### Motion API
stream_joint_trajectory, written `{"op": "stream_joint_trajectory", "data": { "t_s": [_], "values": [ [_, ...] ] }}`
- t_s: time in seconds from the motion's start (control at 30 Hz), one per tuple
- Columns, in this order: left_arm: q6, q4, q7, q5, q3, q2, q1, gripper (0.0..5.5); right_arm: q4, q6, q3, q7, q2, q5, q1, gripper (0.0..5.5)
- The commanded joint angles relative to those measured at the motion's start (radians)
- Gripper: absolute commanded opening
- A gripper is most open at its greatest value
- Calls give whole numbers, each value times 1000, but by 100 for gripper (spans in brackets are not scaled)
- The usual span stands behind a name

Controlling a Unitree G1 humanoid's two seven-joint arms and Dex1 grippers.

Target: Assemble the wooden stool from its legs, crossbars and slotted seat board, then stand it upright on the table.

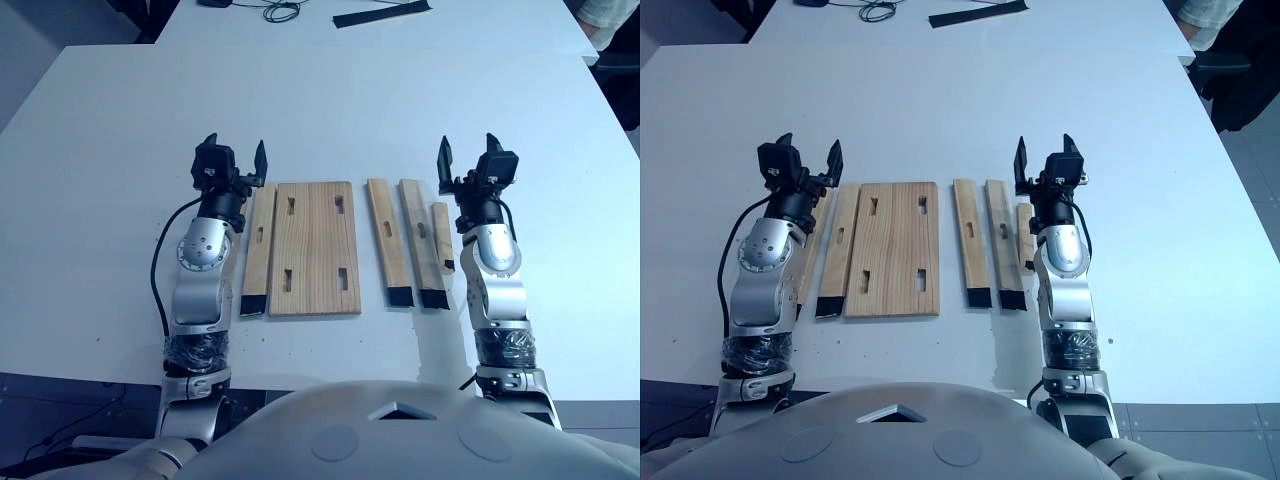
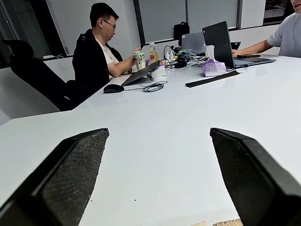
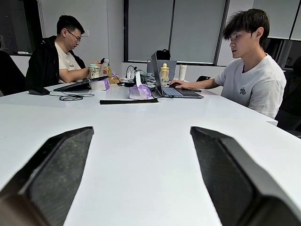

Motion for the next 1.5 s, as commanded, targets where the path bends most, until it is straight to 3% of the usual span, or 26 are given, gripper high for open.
{"op": "stream_joint_trajectory", "data": {
  "t_s": [0.03, 0.23, 0.47, 0.6, 0.77, 1.07, 1.5],
  "values": [
    [16, -15, -8, -8, 0, 8, 7, 398, -2, 16, 5, 0, 2, -1, -4, 380],
    [167, -149, -62, -48, 46, 72, 79, 398, -47, 16, -2, -28, 16, -10, 36, 380],
    [784, -553, -235, -232, 328, 349, 269, 398, -201, 31, -30, -104, 48, -31, 216, 380],
    [1020, -550, -322, -350, 352, 458, 179, 398, -234, 25, -12, -144, 82, -49, 260, 380],
    [1028, -440, -297, -333, 330, 479, 145, 398, -249, 41, -21, -152, 81, -48, 241, 380],
    [863, -349, -321, -272, 276, 541, 264, 398, -253, 44, -27, -148, 79, -47, 260, 380],
    [660, -291, -334, -222, 252, 526, 376, 398, -275, 74, -74, -118, 38, -15, 222, 380]
  ]
}}
